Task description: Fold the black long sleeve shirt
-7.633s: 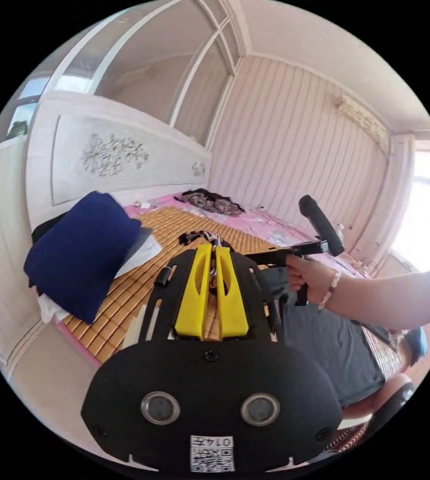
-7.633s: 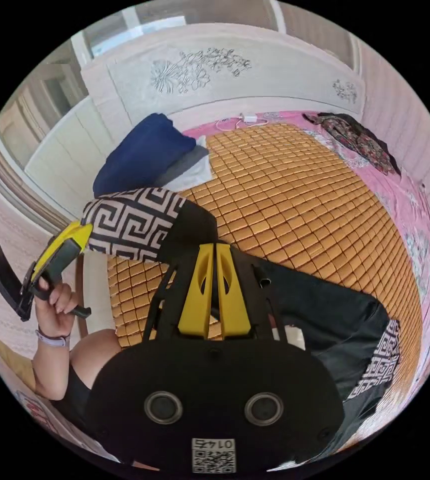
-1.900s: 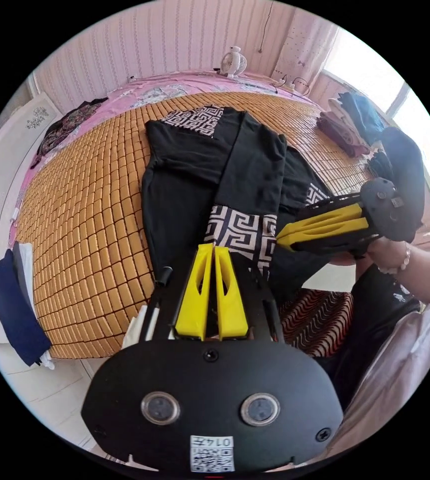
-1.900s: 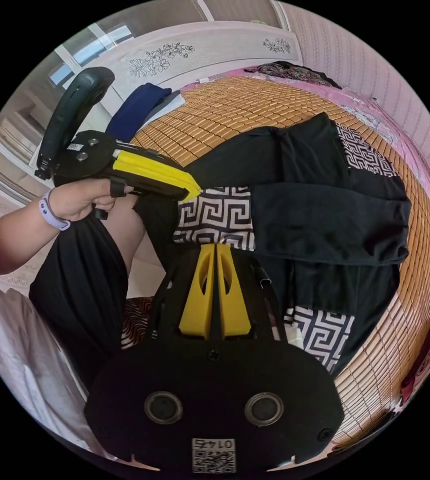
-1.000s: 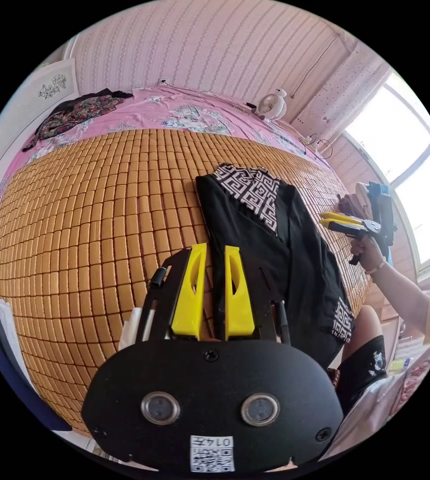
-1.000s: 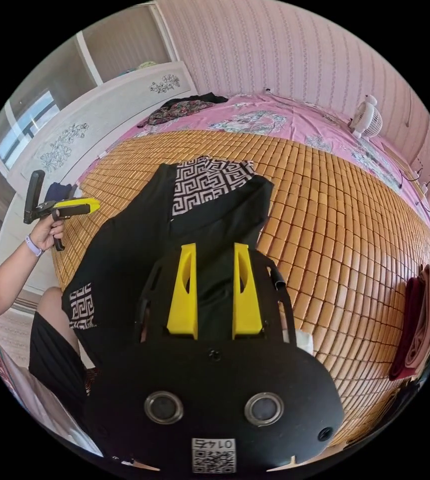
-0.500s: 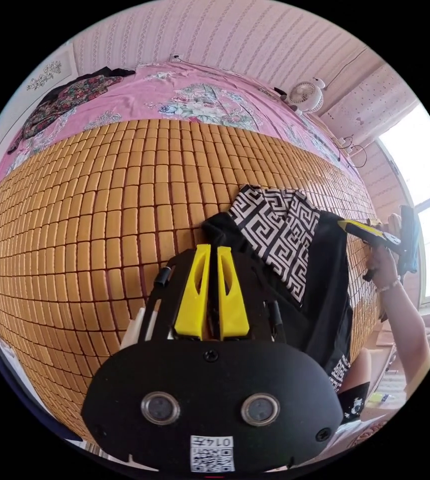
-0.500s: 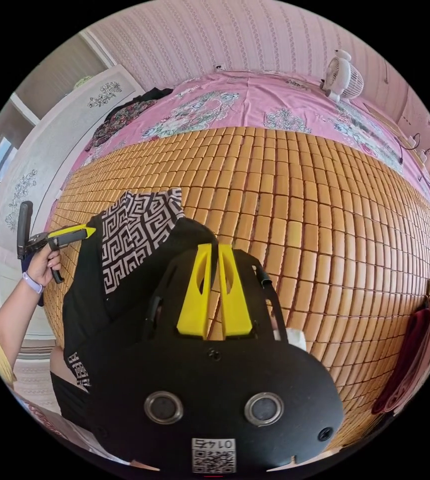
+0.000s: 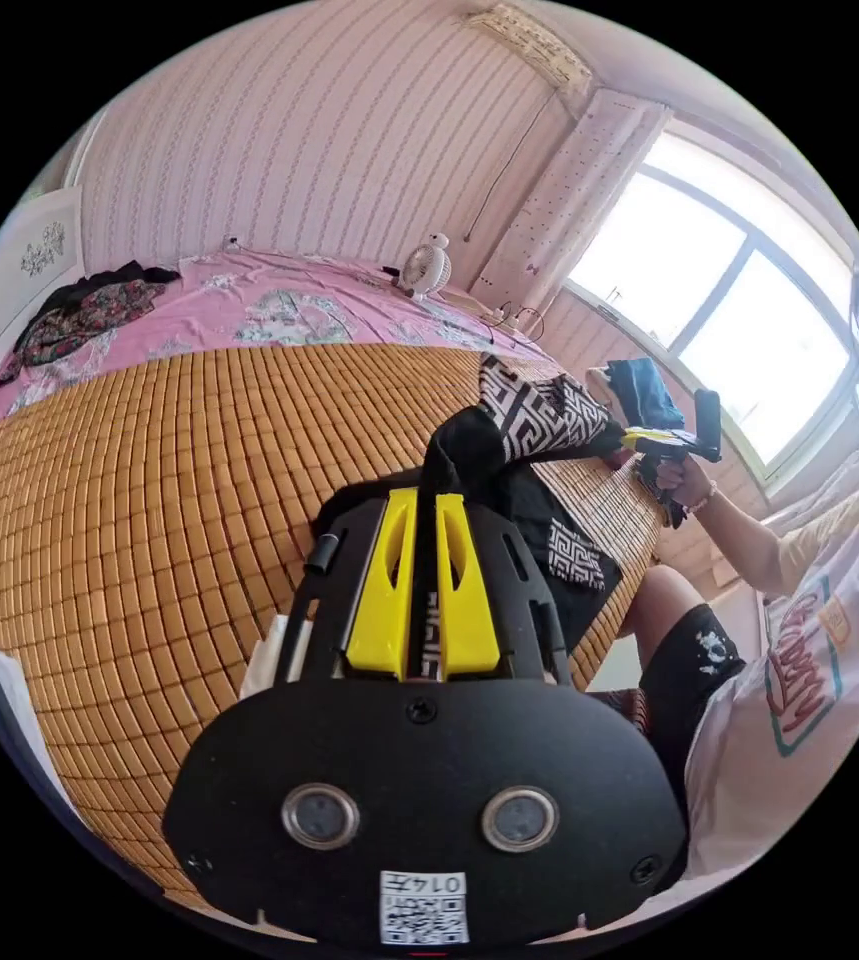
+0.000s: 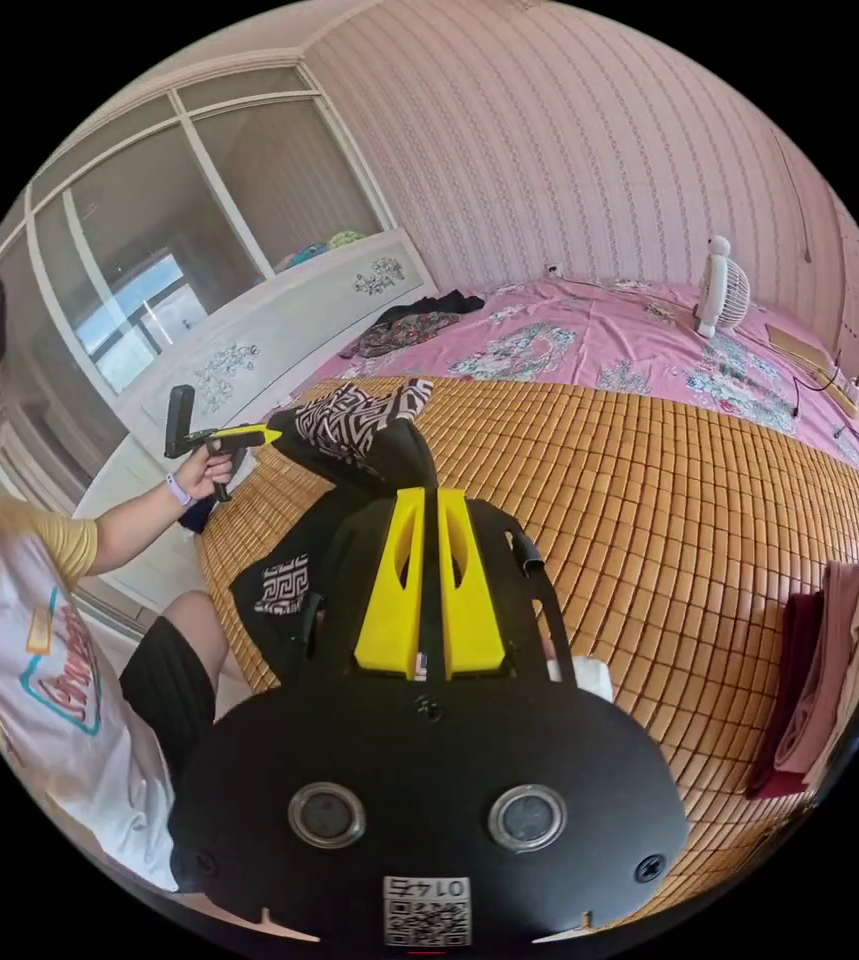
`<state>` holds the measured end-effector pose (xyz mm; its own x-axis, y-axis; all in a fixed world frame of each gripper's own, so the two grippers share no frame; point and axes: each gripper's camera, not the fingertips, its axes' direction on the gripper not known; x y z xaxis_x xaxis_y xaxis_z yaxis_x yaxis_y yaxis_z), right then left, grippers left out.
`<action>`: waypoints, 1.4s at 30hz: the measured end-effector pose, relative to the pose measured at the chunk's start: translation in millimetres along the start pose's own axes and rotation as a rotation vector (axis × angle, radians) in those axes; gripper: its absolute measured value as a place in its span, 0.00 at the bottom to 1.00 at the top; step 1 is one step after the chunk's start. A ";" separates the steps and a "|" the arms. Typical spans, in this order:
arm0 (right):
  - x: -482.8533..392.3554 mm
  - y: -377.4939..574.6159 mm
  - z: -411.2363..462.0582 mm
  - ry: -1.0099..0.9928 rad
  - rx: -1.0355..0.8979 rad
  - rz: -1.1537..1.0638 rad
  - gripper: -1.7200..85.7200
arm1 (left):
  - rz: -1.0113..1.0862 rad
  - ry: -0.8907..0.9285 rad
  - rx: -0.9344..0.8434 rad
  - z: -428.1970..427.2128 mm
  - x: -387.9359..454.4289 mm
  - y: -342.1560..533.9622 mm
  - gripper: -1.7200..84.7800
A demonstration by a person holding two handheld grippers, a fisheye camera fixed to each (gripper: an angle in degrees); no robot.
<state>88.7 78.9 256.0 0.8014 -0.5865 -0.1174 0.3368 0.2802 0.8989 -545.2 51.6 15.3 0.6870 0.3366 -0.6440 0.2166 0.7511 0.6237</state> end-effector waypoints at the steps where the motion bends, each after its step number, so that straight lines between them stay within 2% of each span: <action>1: -15.7 27.9 -3.0 -0.025 -0.046 -0.039 0.06 | -0.032 0.012 -0.061 -2.0 3.3 33.5 0.05; 3: -34.2 71.9 3.4 0.004 -0.157 -0.055 0.07 | -0.101 -0.022 -0.162 -2.4 5.8 81.6 0.05; 5: -42.5 110.2 14.8 0.045 -0.269 0.018 0.08 | -0.179 -0.073 -0.228 -6.4 10.9 130.8 0.03; 7: -47.6 144.1 28.0 0.041 -0.367 0.115 0.08 | -0.225 -0.087 -0.232 -8.0 18.5 153.3 0.02; 10: -57.9 147.9 43.4 0.054 -0.416 0.130 0.07 | -0.249 -0.047 -0.221 2.2 38.5 165.9 0.01; 17: -99.8 69.0 121.9 0.094 -0.470 -0.118 0.03 | -0.046 0.047 -0.168 80.8 118.8 132.6 0.01; 25: -155.0 -47.9 279.3 0.284 -0.690 -0.355 0.02 | 0.054 -0.097 -0.283 165.1 158.1 128.5 0.01; 27: -155.1 -57.0 312.7 0.314 -0.771 -0.381 0.02 | 0.065 -0.128 -0.347 181.7 159.4 136.1 0.01; 28: -152.4 -56.6 335.8 0.323 -0.857 -0.397 0.02 | 0.063 -0.127 -0.321 185.8 160.2 141.8 0.01; 32: -150.7 -76.9 353.9 0.252 -0.879 -0.363 0.02 | 0.052 -0.111 -0.262 192.0 160.1 153.6 0.01; 36: -152.7 -99.3 372.9 0.192 -1.015 -0.410 0.01 | 0.057 -0.098 -0.248 200.0 160.9 158.6 0.01; 39: -151.5 -119.7 386.7 0.318 -0.974 -0.422 0.02 | 0.045 -0.087 -0.232 206.2 161.4 163.0 0.01; 42: -151.4 -117.8 411.5 0.343 -0.997 -0.427 0.02 | 0.034 -0.090 -0.225 213.1 164.1 165.8 0.01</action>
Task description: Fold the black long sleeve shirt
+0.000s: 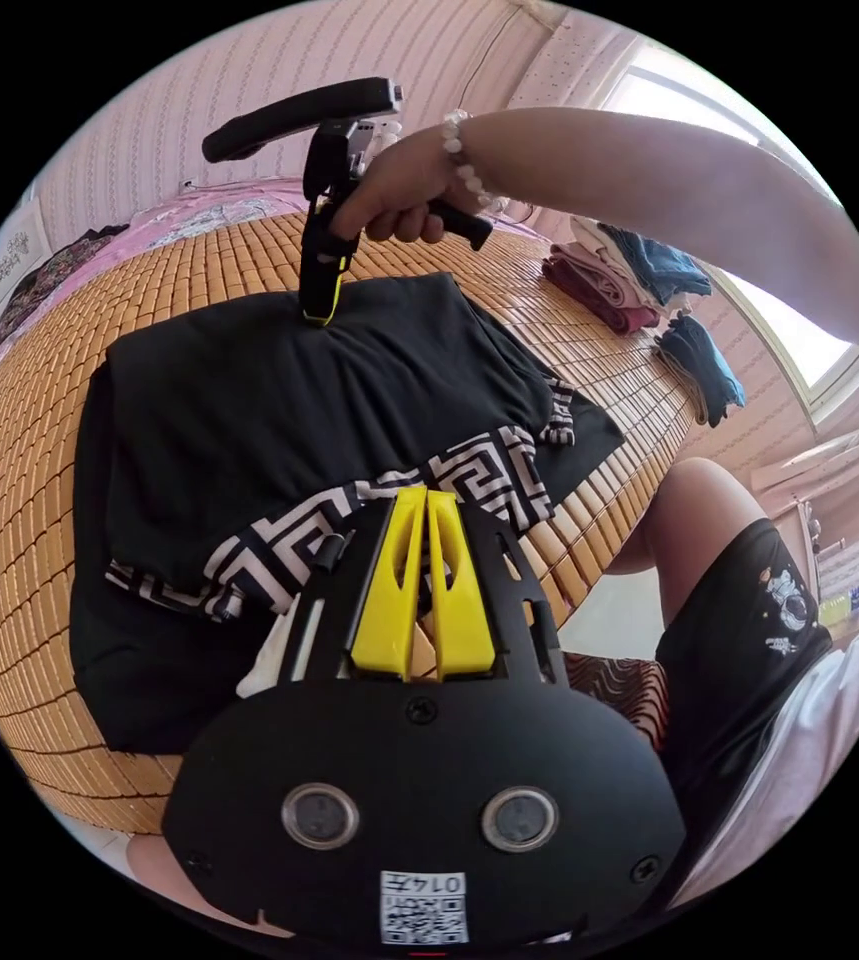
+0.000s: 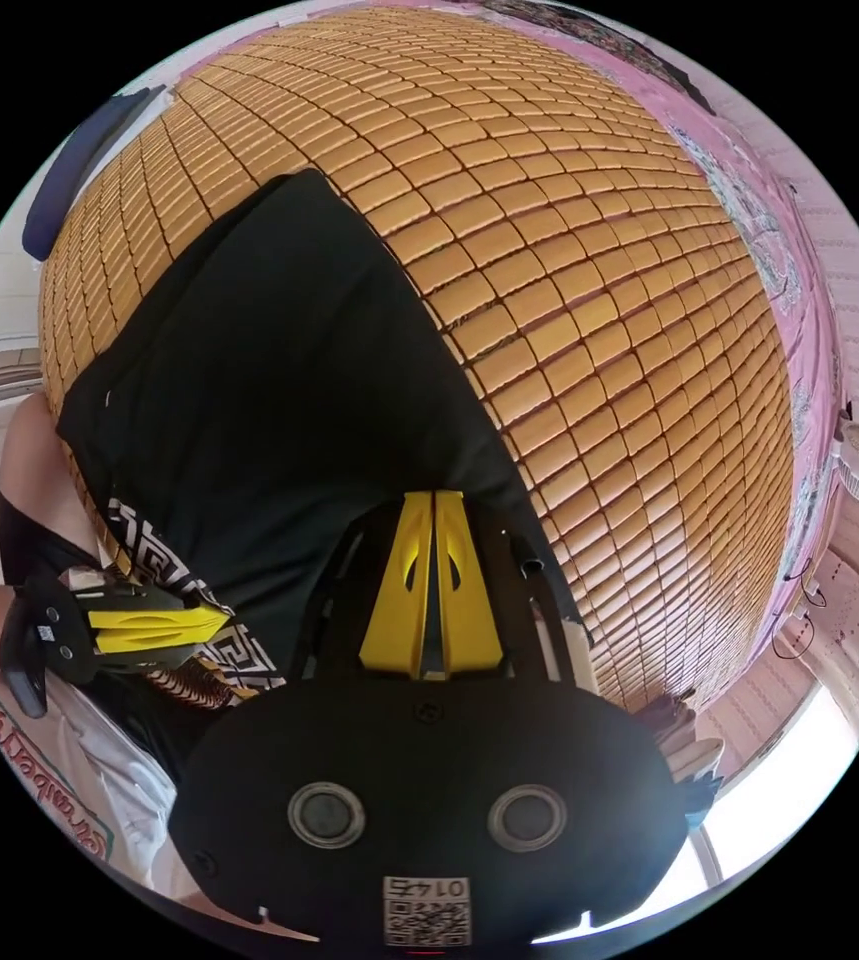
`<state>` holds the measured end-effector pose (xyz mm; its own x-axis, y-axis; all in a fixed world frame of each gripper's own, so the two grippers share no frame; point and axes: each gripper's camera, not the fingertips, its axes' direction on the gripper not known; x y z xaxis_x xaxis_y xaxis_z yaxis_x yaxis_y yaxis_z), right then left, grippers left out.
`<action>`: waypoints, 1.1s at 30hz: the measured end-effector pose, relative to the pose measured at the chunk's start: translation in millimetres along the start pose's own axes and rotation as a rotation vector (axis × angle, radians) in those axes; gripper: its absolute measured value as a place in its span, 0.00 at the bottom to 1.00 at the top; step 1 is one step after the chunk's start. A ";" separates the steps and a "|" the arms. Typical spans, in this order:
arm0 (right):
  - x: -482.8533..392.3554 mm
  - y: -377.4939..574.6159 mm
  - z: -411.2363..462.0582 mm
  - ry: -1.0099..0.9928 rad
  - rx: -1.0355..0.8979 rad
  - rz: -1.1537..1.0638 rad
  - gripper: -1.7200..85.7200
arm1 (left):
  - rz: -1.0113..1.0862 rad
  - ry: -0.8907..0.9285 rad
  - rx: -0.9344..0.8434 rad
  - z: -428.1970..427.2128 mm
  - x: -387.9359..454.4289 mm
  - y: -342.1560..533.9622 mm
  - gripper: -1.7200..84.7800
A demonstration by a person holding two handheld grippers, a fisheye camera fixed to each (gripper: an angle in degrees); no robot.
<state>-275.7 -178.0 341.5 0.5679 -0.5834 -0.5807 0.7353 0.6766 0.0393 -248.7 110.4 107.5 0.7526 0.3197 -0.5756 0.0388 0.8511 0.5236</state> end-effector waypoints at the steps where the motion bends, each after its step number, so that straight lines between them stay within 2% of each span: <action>1: -3.4 -6.4 0.7 0.020 -0.022 -0.009 0.02 | 0.007 -0.006 -0.006 3.1 2.3 -0.9 0.01; 4: -11.3 -17.5 2.4 0.065 -0.070 -0.067 0.01 | 0.021 -0.005 -0.016 10.6 6.2 -2.8 0.01; 13: -10.5 -31.0 7.4 0.037 -0.159 -0.069 0.01 | 0.022 -0.005 -0.017 29.9 21.2 -4.1 0.01; 19: -16.4 -20.1 11.7 0.065 -0.172 -0.057 0.01 | -0.019 0.109 -0.071 37.9 31.8 -3.0 0.01; 24: -9.9 -1.6 14.6 0.022 -0.167 -0.026 0.01 | -0.026 0.121 -0.063 50.8 43.4 2.8 0.01; 27: -7.3 15.3 16.5 0.006 -0.149 -0.011 0.01 | 0.040 0.058 -0.088 56.1 62.9 -3.1 0.01; 29: -4.4 28.0 17.2 -0.010 -0.123 0.013 0.01 | 0.109 -0.047 -0.082 52.3 86.2 -12.5 0.01; 33: 18.9 89.6 17.3 -0.167 0.175 0.297 0.02 | 0.064 -0.257 0.041 35.4 116.1 -32.6 0.01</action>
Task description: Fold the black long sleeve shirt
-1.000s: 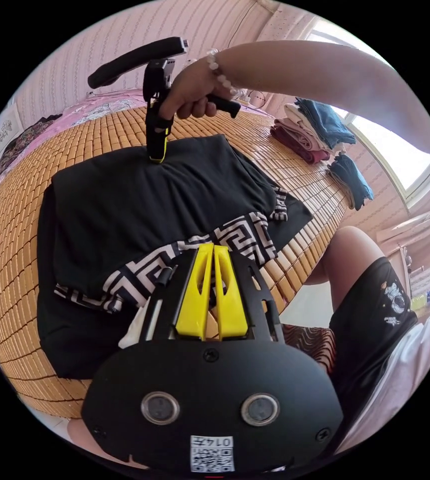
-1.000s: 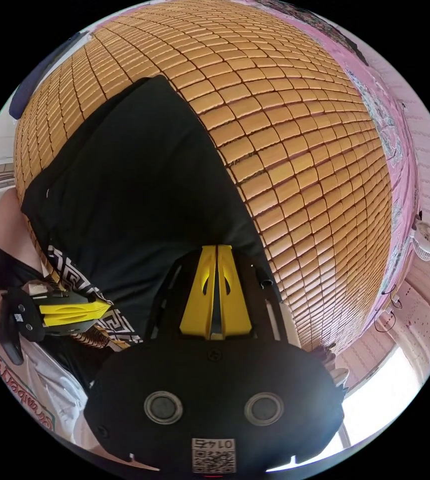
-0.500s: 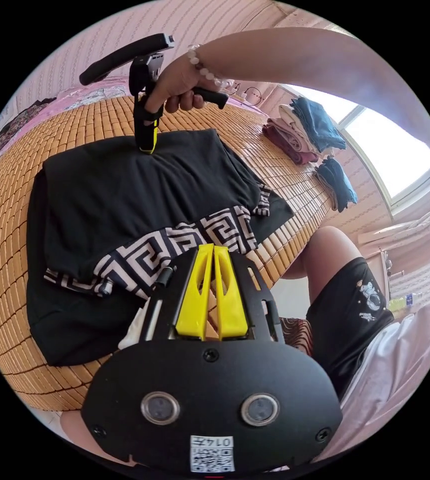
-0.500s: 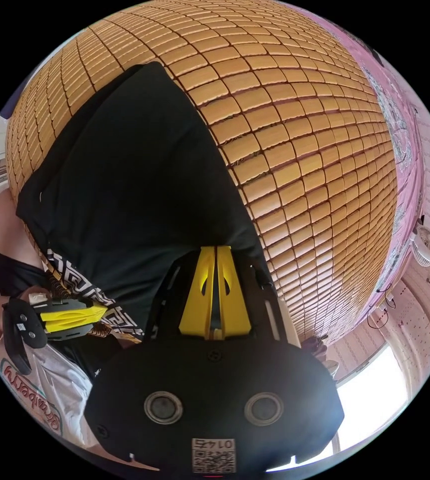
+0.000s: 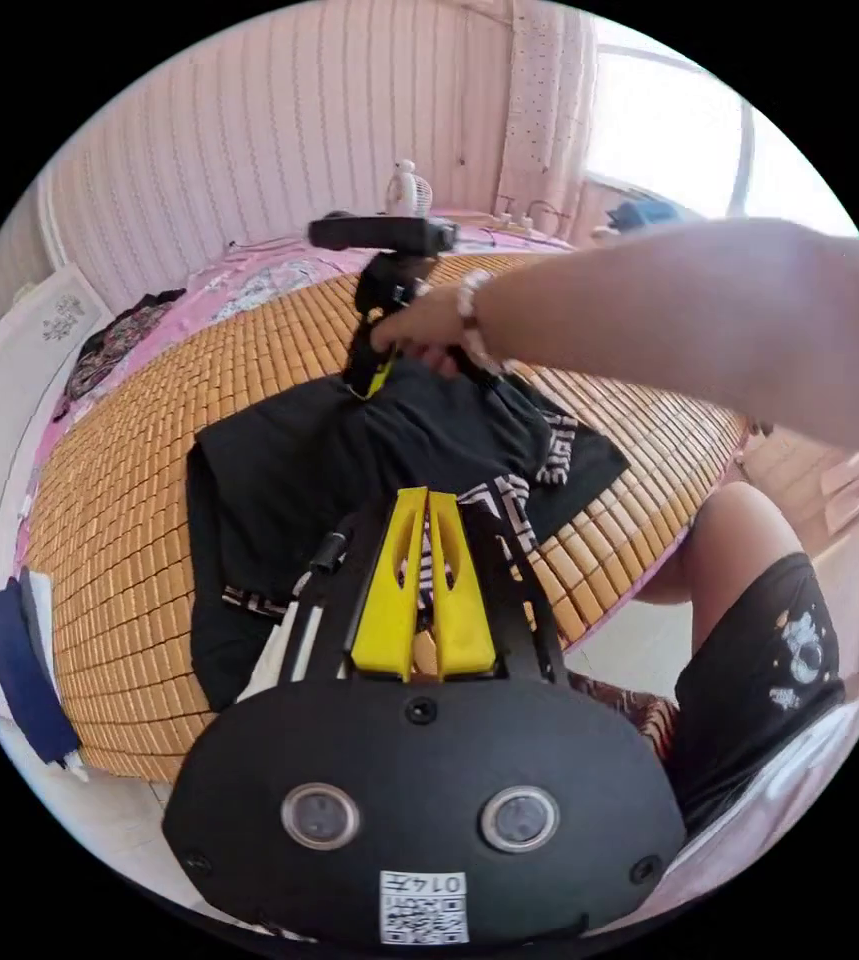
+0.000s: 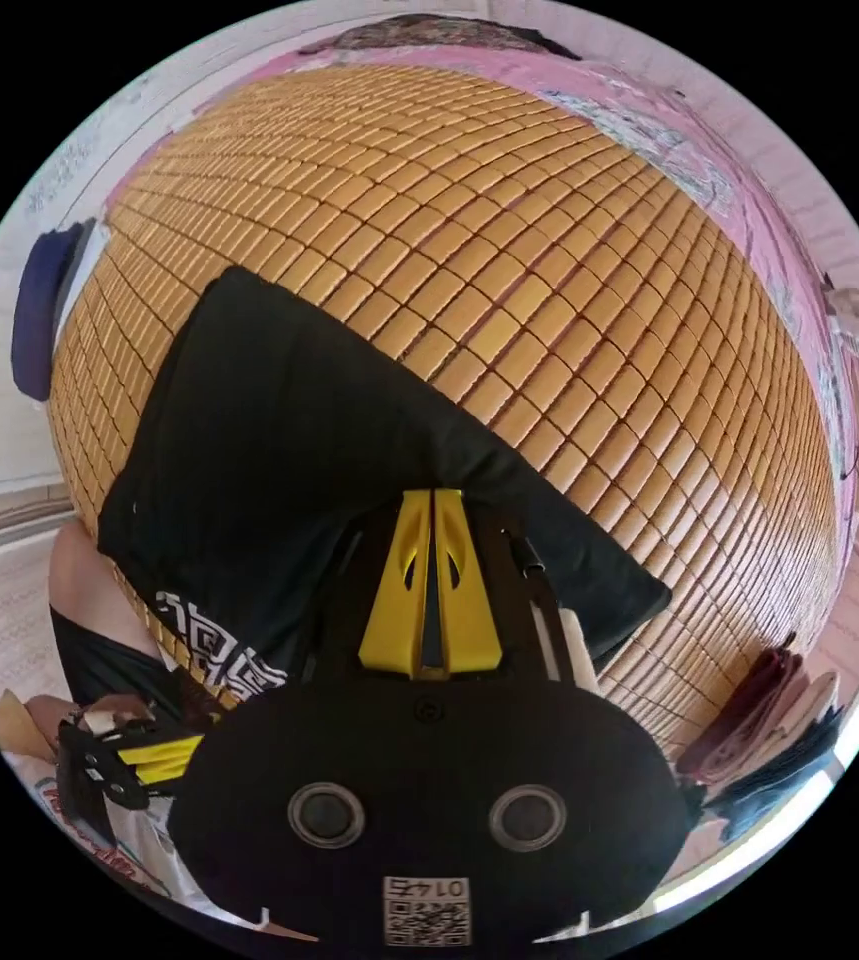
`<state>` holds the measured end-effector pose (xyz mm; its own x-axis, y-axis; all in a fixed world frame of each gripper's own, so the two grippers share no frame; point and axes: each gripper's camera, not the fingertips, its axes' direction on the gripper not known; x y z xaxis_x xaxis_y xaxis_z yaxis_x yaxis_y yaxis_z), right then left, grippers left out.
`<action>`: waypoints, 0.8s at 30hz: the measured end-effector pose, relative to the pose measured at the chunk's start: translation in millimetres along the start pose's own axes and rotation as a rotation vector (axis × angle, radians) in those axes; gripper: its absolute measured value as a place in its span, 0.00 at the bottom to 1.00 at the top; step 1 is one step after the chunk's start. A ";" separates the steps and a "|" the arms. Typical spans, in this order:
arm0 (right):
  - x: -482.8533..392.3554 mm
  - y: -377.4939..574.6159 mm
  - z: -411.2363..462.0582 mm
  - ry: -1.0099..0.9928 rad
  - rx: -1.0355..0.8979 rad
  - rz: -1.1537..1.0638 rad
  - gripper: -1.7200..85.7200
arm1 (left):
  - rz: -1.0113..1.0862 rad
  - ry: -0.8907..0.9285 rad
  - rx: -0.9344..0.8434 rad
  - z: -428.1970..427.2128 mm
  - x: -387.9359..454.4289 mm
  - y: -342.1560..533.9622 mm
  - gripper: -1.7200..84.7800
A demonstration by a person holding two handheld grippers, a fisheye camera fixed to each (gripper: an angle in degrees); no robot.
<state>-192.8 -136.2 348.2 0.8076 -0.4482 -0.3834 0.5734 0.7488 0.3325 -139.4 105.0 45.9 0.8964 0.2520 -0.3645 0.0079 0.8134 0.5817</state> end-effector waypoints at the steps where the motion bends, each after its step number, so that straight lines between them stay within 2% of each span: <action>1: 12.5 24.3 -3.9 -0.072 0.088 0.062 0.02 | -0.100 -0.072 0.031 -5.5 1.9 -6.4 0.01; 4: 41.4 95.4 -15.3 -0.290 0.224 0.196 0.02 | -0.211 -0.276 0.077 -14.7 12.7 -18.2 0.01; 6: 46.7 142.6 -27.0 -0.376 0.324 0.202 0.02 | -0.245 -0.490 0.099 -16.8 25.1 -23.7 0.01; 8: 45.8 187.1 -37.7 -0.403 0.400 0.214 0.03 | -0.267 -0.808 0.064 -8.6 46.4 -33.8 0.01; 9: 42.6 211.8 -43.2 -0.420 0.420 0.206 0.03 | -0.279 -0.886 0.047 -4.6 51.6 -36.5 0.01; 11: 36.9 244.0 -51.6 -0.472 0.453 0.192 0.03 | -0.294 -1.125 -0.086 19.0 70.3 -47.4 0.01; 14: 22.4 283.1 -61.4 -0.505 0.496 0.180 0.03 | -0.302 -1.221 -0.248 47.6 83.8 -52.6 0.01; 15: 17.2 292.6 -62.4 -0.501 0.486 0.191 0.02 | -0.310 -1.201 -0.260 49.6 84.3 -52.5 0.01; 18: 7.2 308.5 -60.7 -0.465 0.450 0.239 0.02 | -0.385 -0.868 -0.278 49.9 77.7 -50.9 0.01; 20: -0.7 317.3 -64.8 -0.478 0.495 0.214 0.02 | -0.455 -0.525 -0.221 40.5 64.4 -48.3 0.01; 21: -4.9 321.3 -67.2 -0.467 0.512 0.215 0.02 | -0.464 -0.431 -0.202 38.2 60.7 -47.6 0.01; 23: -8.5 322.3 -67.1 -0.427 0.489 0.241 0.02 | -0.504 -0.115 -0.181 36.7 46.0 -45.7 0.01; 24: -9.8 322.2 -65.6 -0.403 0.470 0.259 0.02 | -0.516 -0.105 -0.194 38.2 43.6 -45.9 0.01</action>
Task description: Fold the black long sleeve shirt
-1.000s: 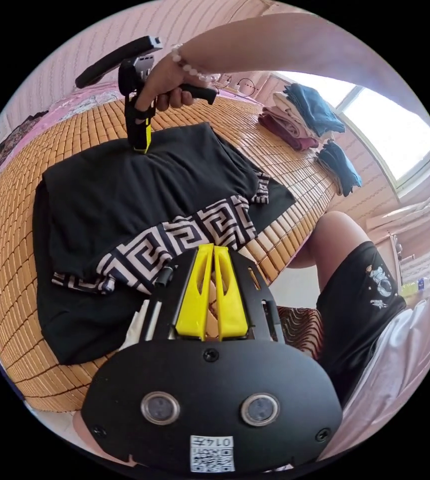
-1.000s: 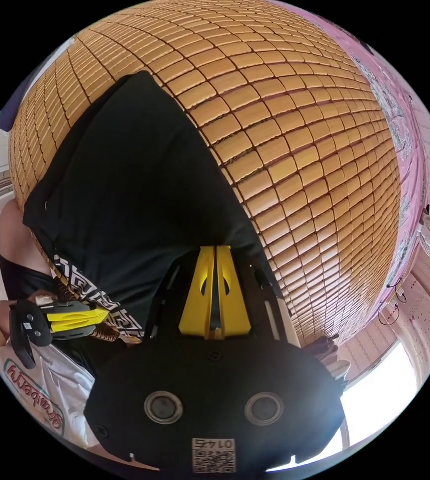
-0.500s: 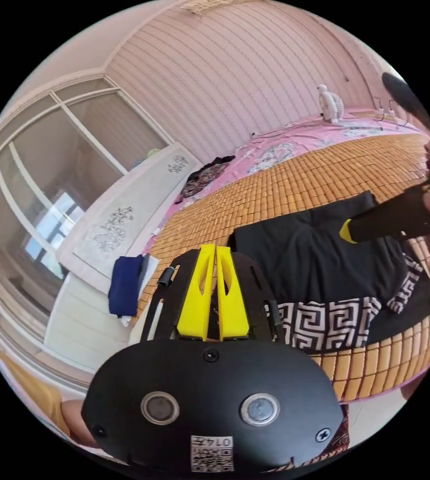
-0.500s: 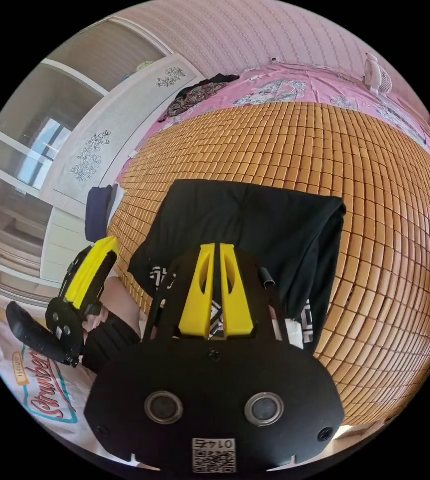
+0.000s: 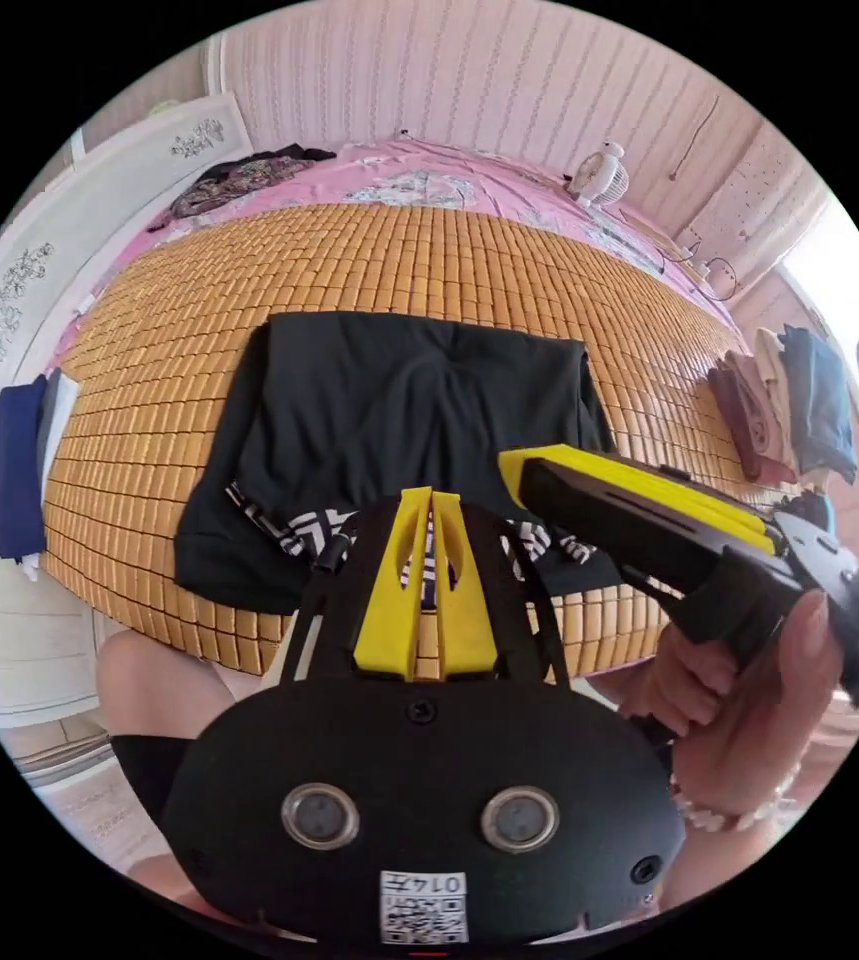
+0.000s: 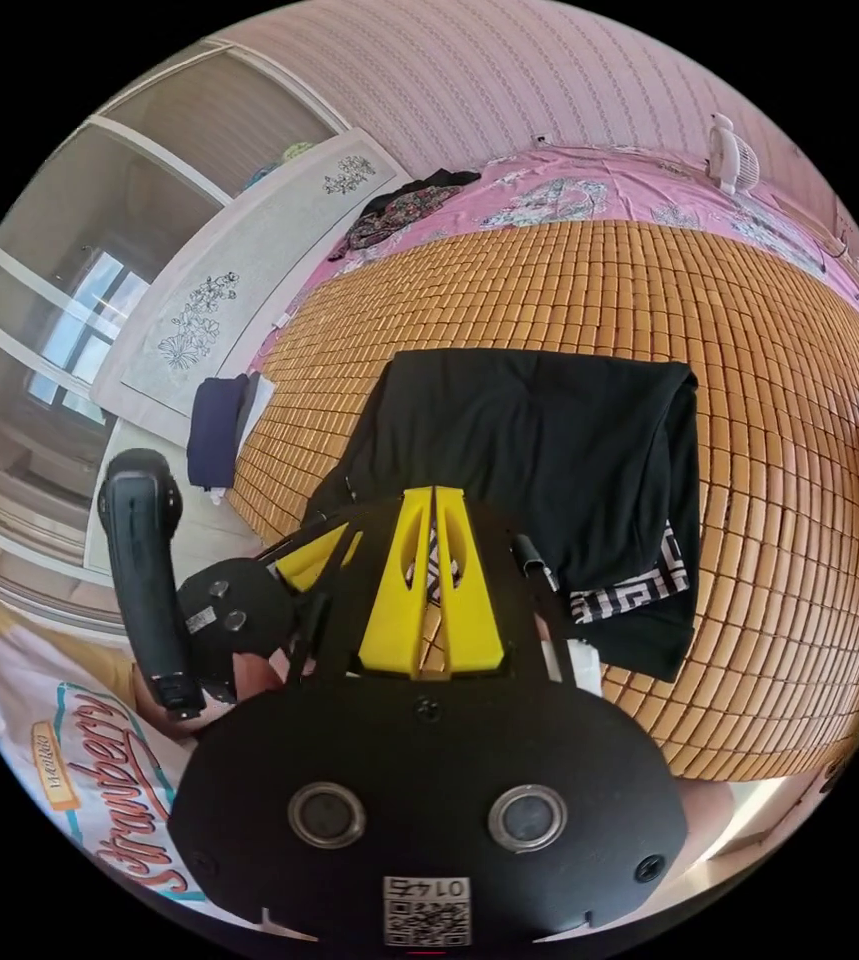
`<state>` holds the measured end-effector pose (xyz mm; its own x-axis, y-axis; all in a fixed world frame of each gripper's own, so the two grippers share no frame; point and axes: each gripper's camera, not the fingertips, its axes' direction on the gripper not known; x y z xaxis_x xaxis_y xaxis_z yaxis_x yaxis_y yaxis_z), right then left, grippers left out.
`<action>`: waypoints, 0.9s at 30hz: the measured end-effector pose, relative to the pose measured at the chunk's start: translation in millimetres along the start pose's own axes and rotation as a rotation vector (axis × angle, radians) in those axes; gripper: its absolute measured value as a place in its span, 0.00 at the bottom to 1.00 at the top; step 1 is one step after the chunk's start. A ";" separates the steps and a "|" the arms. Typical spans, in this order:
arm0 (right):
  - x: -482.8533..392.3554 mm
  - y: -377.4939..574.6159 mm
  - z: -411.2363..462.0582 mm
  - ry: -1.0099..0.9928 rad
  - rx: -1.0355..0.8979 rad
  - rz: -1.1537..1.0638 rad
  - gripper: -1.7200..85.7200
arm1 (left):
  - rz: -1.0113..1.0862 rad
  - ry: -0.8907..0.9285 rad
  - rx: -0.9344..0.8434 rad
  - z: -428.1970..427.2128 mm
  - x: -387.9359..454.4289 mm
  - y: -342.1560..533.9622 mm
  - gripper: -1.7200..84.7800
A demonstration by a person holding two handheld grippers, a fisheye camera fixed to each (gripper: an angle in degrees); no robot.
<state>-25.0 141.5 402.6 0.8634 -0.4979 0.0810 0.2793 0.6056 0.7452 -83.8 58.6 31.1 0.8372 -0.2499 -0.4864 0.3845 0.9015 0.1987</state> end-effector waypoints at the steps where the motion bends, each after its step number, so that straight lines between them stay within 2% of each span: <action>1: -0.8 1.7 2.0 0.024 -0.015 -0.005 0.02 | -0.011 -0.065 0.027 0.9 -1.8 -1.3 0.01; 2: -1.1 2.6 3.2 0.044 -0.023 -0.004 0.02 | -0.009 -0.146 0.077 0.9 -3.1 -1.7 0.01; 4: -5.7 7.3 9.8 0.211 -0.056 -0.011 0.02 | -0.051 -0.172 0.092 3.1 -10.8 -5.8 0.01; 6: -12.9 13.7 15.3 0.317 -0.060 -0.039 0.02 | -0.133 -0.106 0.041 8.8 -23.3 -14.0 0.01; 9: -24.4 25.4 23.0 0.318 -0.088 -0.102 0.01 | -0.224 -0.080 -0.041 22.1 -38.9 -26.6 0.01; 12: -27.4 34.3 17.2 0.247 -0.068 -0.136 0.01 | -0.207 -0.272 -0.001 28.8 -35.8 -27.4 0.01; 14: -25.7 38.6 11.7 0.192 -0.053 -0.165 0.01 | -0.116 -0.457 0.043 35.1 -17.3 -21.3 0.01; 17: -16.1 44.2 4.8 0.183 -0.044 -0.175 0.01 | -0.014 -0.580 0.102 42.5 10.5 -6.5 0.01; 21: -1.7 51.6 -3.6 0.197 -0.049 -0.153 0.01 | 0.016 -0.755 0.157 49.2 37.9 10.0 0.01; 23: 1.9 55.2 -6.8 0.203 -0.050 -0.143 0.01 | 0.049 -0.891 0.213 53.4 50.7 21.2 0.01; 27: 4.4 62.5 -11.5 0.194 -0.055 -0.139 0.01 | 0.096 -1.022 0.352 57.3 56.6 40.5 0.01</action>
<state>1.0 184.3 441.9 0.8782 -0.4536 -0.1520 0.4188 0.5755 0.7024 1.5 60.6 60.4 0.7348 -0.5072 0.4503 0.2540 0.8214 0.5106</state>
